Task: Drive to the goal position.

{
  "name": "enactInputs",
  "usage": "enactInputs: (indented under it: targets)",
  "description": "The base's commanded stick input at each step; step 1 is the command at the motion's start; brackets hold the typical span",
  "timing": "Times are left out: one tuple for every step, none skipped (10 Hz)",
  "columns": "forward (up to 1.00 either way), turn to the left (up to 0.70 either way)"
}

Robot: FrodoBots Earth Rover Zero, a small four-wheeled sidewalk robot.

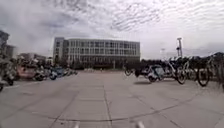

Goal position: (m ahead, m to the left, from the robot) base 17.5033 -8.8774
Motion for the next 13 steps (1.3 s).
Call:
enactInputs:
  targets:
    - [0.7, 0.0]
    - [0.7, 0.0]
    - [0.7, 0.0]
    - [0.7, 0.0]
    - [0.7, 0.0]
    - [0.7, 0.0]
    - [0.7, 0.0]
    - [0.7, 0.0]
    - [0.7, 0.0]
    - [0.7, 0.0]
    - [0.7, 0.0]
    - [0.7, 0.0]
    - [0.7, 0.01]
